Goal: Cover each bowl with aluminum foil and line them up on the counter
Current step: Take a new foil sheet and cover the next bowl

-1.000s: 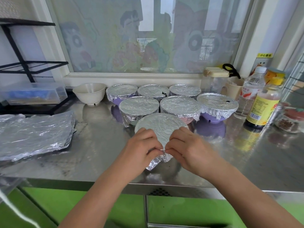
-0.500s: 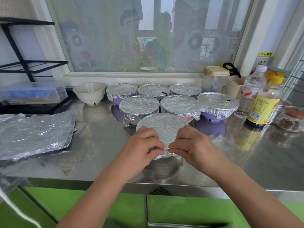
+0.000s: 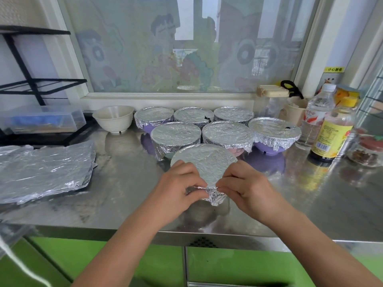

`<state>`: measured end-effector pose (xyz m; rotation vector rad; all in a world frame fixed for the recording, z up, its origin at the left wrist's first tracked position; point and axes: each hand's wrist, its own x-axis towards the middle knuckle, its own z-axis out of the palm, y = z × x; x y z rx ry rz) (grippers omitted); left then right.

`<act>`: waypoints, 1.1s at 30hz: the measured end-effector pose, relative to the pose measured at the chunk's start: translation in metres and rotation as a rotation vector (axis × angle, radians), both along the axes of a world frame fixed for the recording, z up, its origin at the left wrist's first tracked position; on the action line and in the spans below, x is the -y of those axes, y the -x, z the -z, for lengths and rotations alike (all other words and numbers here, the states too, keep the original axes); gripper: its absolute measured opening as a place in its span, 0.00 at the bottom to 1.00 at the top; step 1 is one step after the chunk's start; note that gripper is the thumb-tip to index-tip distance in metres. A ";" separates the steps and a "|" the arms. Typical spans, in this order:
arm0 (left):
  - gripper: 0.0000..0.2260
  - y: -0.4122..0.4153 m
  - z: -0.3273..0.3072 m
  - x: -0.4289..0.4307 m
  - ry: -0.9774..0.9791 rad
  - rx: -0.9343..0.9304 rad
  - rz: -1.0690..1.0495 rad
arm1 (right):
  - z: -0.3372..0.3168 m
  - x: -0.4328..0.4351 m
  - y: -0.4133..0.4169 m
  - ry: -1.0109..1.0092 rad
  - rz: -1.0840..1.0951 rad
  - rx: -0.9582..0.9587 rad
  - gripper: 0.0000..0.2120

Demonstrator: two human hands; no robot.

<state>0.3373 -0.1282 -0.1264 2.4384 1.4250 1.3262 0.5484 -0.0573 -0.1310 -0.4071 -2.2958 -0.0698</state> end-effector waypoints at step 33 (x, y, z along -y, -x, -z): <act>0.09 0.003 -0.001 -0.002 -0.115 -0.133 -0.045 | -0.002 0.006 0.009 -0.011 0.010 0.006 0.07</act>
